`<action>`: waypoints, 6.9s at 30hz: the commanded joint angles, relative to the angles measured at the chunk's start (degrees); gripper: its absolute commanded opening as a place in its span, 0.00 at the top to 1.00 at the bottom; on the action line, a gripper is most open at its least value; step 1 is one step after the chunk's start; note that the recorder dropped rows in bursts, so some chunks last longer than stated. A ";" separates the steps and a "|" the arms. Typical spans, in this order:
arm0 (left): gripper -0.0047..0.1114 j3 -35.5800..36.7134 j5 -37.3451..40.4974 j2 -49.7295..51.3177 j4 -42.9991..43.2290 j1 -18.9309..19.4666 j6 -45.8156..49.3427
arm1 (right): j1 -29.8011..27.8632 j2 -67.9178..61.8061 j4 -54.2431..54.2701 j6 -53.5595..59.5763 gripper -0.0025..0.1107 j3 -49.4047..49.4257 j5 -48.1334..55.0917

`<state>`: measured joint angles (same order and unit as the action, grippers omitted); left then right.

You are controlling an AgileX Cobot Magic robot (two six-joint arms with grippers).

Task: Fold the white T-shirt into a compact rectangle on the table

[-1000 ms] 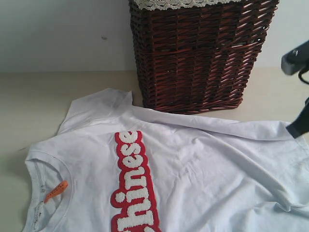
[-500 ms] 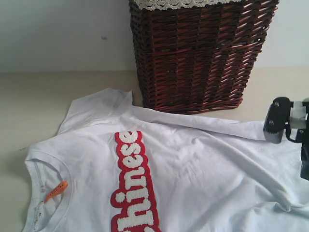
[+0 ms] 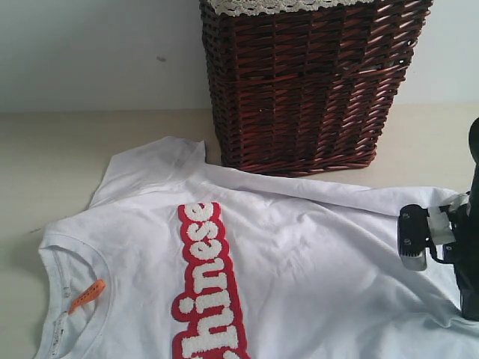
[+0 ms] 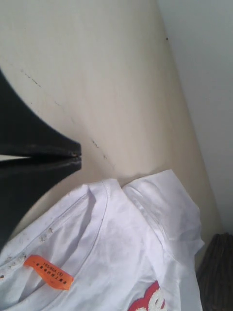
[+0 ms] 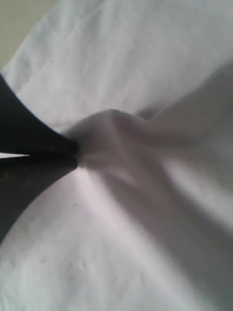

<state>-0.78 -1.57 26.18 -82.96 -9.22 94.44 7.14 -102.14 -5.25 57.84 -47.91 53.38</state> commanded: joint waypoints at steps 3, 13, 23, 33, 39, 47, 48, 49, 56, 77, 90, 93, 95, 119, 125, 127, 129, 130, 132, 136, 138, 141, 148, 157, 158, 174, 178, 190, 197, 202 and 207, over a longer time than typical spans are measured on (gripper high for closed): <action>0.96 0.23 -0.20 -0.34 0.04 0.07 0.02 | -0.27 -5.16 -0.25 -1.14 0.97 0.13 -0.39; 0.96 0.23 -0.20 -0.34 0.04 0.07 0.02 | -0.27 -4.90 0.30 5.57 0.98 0.13 16.59; 0.96 0.23 -0.20 -0.34 0.04 0.07 0.02 | -0.27 6.22 0.41 2.09 0.98 0.13 3.27; 0.96 0.23 -0.20 -0.34 0.04 0.07 0.02 | -11.34 13.76 16.59 -9.92 0.94 -0.31 -44.96; 0.96 0.23 -0.20 -0.34 0.04 0.07 0.02 | -18.34 6.81 19.92 -9.92 0.65 -4.22 -31.06; 0.96 0.23 -0.20 -0.34 0.04 0.07 0.02 | -18.47 0.05 22.87 -5.39 0.61 -4.47 -38.91; 0.96 0.23 -0.20 -0.34 0.04 0.07 0.02 | -18.47 -0.53 23.31 -5.39 0.63 -4.47 -40.74; 0.96 0.23 -0.20 -0.34 0.04 0.07 0.02 | -18.47 -0.75 23.31 -5.27 0.64 -4.47 -42.39; 0.96 0.23 -0.20 -0.34 0.04 0.07 0.02 | -18.47 -2.63 24.81 -5.41 0.81 -4.47 -49.72; 0.96 0.23 -0.20 -0.34 0.04 0.07 0.02 | -18.47 3.93 32.12 22.86 0.98 -4.47 -4.67; 0.96 0.23 -0.20 -0.34 0.04 0.07 0.02 | -21.91 -2.32 35.14 -6.90 0.56 -4.47 -24.14; 0.96 0.23 -0.20 -0.34 0.04 0.07 0.02 | -23.34 -3.08 37.04 -7.66 0.56 -4.47 -22.97; 0.96 0.23 -0.20 -0.34 0.04 0.07 0.02 | -24.35 -3.99 39.20 -7.66 0.57 -4.47 -21.39; 0.96 0.23 -0.20 -0.34 0.04 0.07 0.02 | -25.92 -3.44 66.98 18.01 0.98 -4.47 -27.74; 0.96 0.23 -0.20 -0.34 0.04 0.07 0.02 | -25.92 -2.63 67.86 19.00 0.98 -4.47 -34.55; 0.96 0.23 -0.20 -0.34 0.04 0.07 0.02 | -25.92 -2.63 67.81 19.00 0.98 -4.47 -35.06; 0.96 0.23 -0.20 -0.34 0.04 0.07 0.02 | -25.92 -2.63 67.81 19.00 0.98 -4.47 -35.06; 0.96 0.23 -0.20 -0.34 0.04 0.07 0.02 | -25.92 -2.63 67.81 19.00 0.98 -4.47 -35.06; 0.96 0.23 -0.20 -0.34 0.04 0.07 0.02 | -25.92 -2.63 67.81 19.00 0.97 -4.47 -35.05; 0.96 0.23 -0.20 -0.34 0.04 0.07 0.02 | -25.92 -2.63 67.81 19.00 0.77 -4.47 -35.78; 0.96 0.23 -0.20 -0.34 0.04 0.07 0.02 | -25.92 -2.63 67.27 19.00 0.62 -4.47 -36.93; 0.96 0.23 -0.20 -0.34 0.04 0.07 0.02 | -25.92 -2.63 68.16 19.00 0.46 -4.47 -42.70; 0.96 0.23 -0.20 -0.34 0.04 0.07 0.02 | -25.78 2.89 48.62 22.86 0.83 -4.37 -1.45; 0.96 0.23 -0.20 -0.34 0.04 0.07 0.02 | -25.78 -7.87 19.43 13.99 0.98 -4.37 -2.57; 0.96 0.23 -0.20 -0.34 0.04 0.07 0.02 | -25.78 -8.10 18.34 13.99 0.98 -4.37 0.07; 0.96 0.23 -0.20 -0.34 0.04 0.07 0.02 | -25.78 -0.77 25.40 24.67 0.96 -4.37 1.09; 0.96 0.23 -0.20 -0.34 0.04 0.07 0.02 | -25.78 4.61 34.15 27.54 0.86 -4.37 -6.93; 0.96 0.23 -0.20 -0.34 0.04 0.07 0.02 | -25.78 2.63 5.70 29.96 0.98 -3.10 16.59; 0.96 0.23 -0.20 -0.34 0.04 0.07 0.02 | -25.89 0.03 -7.09 25.80 0.98 4.66 9.19; 0.96 0.23 -0.20 -0.34 0.04 0.07 0.02 | -25.89 -0.25 -7.09 25.38 0.98 10.48 0.03; 0.96 0.23 -0.20 -0.34 0.04 0.07 0.02 | -25.89 -3.66 -7.09 20.87 0.98 14.20 -8.33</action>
<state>-0.78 -1.57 26.18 -82.96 -9.22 94.44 -18.47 -102.40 -12.47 80.72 -36.48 54.27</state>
